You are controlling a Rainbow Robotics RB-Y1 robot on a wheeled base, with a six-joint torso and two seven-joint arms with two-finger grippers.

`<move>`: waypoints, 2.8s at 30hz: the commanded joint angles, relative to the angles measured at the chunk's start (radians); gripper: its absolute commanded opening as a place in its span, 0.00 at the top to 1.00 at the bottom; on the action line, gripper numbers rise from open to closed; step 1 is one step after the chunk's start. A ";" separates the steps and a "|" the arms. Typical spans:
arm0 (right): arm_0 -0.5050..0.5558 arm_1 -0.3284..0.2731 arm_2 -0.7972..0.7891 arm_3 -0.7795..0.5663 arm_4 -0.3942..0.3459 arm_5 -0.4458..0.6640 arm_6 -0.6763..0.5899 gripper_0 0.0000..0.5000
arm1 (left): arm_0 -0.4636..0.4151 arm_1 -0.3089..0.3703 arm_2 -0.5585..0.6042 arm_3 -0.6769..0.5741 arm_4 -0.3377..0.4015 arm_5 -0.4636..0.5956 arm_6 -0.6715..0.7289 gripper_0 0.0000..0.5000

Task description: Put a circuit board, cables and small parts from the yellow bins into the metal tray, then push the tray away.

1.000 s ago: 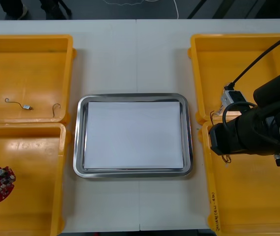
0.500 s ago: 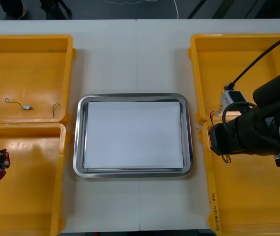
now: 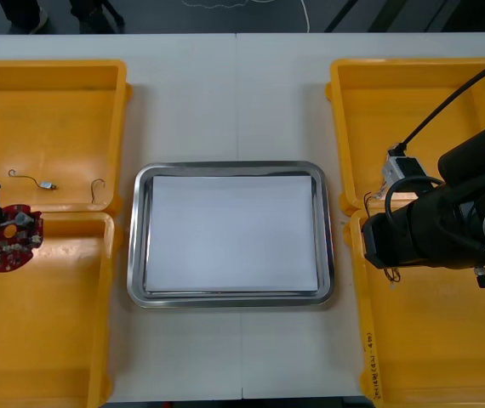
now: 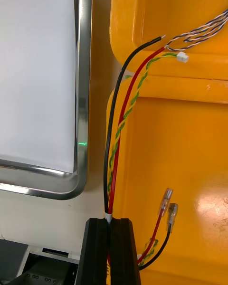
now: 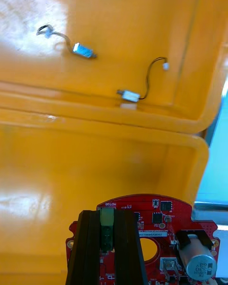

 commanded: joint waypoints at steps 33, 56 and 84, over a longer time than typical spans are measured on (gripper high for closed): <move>-0.017 -0.017 0.014 -0.032 0.001 0.004 -0.034 1.00 | -0.330 -0.274 -0.549 0.092 -0.363 0.008 0.177 1.00; -0.012 -0.018 0.014 -0.032 0.012 0.004 -0.029 1.00 | -0.330 -0.337 -0.724 0.271 -0.455 -0.042 0.137 1.00; -0.012 -0.017 0.014 -0.032 0.019 0.004 -0.019 1.00 | -0.297 -0.395 -0.790 0.351 -0.573 -0.165 0.114 1.00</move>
